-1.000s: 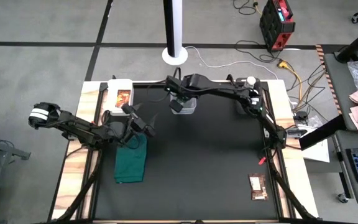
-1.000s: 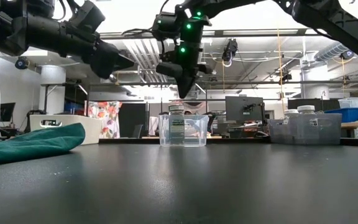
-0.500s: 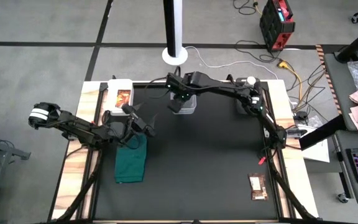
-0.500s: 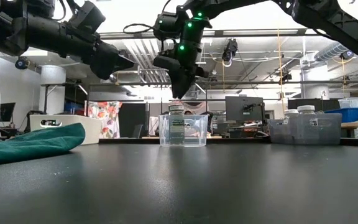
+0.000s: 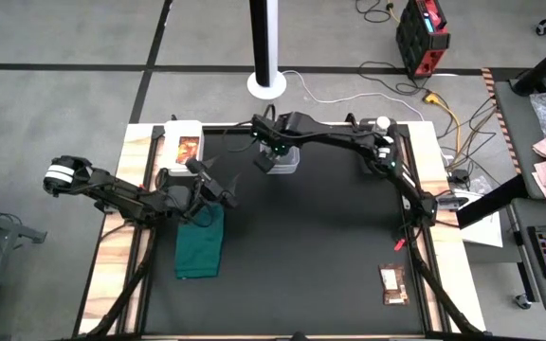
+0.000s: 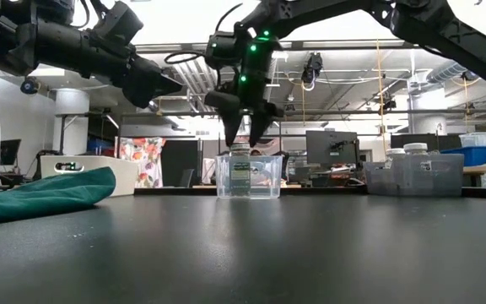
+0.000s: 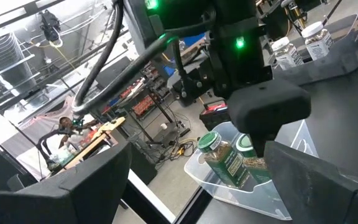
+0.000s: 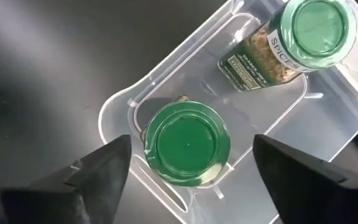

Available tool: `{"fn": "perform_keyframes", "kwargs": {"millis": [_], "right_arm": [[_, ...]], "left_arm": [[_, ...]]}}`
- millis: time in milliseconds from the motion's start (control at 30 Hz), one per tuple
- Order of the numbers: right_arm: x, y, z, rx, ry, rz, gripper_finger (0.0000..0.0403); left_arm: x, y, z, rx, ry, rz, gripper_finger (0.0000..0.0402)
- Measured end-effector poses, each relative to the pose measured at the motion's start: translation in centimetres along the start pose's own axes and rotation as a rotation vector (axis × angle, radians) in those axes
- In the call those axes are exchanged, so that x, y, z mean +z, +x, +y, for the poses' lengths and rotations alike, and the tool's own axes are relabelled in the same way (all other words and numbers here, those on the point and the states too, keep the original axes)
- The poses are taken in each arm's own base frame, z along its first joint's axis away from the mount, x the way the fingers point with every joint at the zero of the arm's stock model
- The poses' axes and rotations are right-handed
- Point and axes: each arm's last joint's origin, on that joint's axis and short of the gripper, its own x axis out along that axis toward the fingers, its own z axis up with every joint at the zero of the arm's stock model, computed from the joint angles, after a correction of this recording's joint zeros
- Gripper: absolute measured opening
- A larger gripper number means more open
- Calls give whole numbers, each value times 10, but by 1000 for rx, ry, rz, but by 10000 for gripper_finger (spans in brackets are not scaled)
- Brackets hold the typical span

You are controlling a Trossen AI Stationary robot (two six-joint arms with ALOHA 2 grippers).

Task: Sort spices by type
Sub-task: Adjust the green seasoning bottle

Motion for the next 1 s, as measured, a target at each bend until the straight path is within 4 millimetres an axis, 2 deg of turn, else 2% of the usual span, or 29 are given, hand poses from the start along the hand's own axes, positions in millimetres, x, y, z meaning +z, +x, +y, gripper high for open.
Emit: {"fn": "perform_keyframes", "kwargs": {"millis": [167,600,1000], "right_arm": [[1,3,1,3,-1,-11,342],[1,8,-6,-41,6,-9,313],[5,11,-19,-65,9,-15,315]], "left_arm": [[0,0,0,0,1,0,351],[0,0,0,0,1,0,351],[0,0,0,-2,4,2,351]]}}
